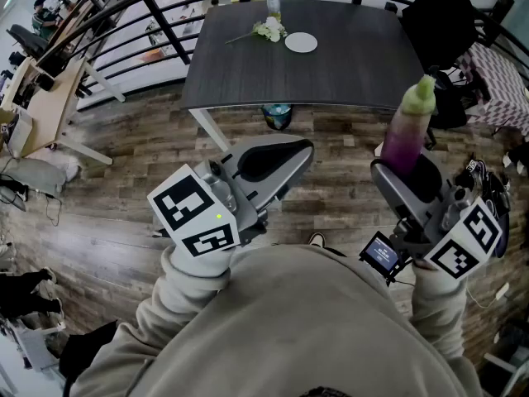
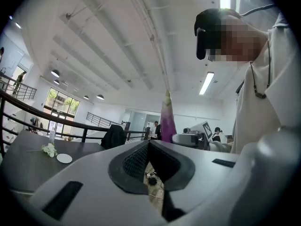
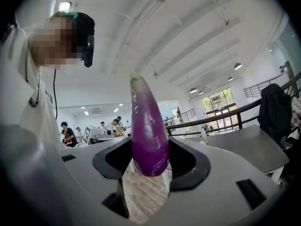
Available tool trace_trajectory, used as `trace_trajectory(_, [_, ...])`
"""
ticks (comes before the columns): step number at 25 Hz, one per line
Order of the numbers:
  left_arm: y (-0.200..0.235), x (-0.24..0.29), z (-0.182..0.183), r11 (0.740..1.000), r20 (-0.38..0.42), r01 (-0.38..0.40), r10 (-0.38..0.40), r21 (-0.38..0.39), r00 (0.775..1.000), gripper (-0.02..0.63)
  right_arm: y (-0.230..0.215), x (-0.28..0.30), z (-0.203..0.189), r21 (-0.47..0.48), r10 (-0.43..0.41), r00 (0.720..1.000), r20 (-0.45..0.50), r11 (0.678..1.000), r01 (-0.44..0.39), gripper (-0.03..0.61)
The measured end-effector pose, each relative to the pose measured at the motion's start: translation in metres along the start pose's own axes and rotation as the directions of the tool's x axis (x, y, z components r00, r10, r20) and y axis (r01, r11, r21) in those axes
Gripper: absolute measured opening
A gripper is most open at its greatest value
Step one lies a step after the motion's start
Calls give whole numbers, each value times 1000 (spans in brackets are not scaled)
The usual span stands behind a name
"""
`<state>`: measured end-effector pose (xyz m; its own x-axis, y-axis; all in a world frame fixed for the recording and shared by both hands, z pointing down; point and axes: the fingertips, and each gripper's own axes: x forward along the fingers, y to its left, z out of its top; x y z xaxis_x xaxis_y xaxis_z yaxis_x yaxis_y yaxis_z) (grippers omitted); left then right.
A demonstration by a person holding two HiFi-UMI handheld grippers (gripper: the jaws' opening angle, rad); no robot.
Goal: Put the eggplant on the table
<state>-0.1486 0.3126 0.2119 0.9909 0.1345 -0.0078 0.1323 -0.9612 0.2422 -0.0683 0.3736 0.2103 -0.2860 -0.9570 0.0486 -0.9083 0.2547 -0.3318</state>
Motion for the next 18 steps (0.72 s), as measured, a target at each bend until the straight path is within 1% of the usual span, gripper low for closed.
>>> trace_trajectory(4, [5,-1,5,1000,1,0,0,0,1000,6,-1,7,6,-1,3,1000,3,1000,-3,238])
trace_trajectory(7, [7,1,1,1000,-2,-7,7,-5,1000,6,-5,9,2,3,10,1000,-3,1000,-10,238])
trace_trajectory(13, [10,11,-5,1000,-7,-23,23,-8,1000,6,-22,7,0,38,18,1000,-6,999,-18,238])
trace_trajectory(18, [10,26,-3,1000,-14,-28,28,-4,1000,6,-35,-1,3,40,24,1000,-7,999,-23,238])
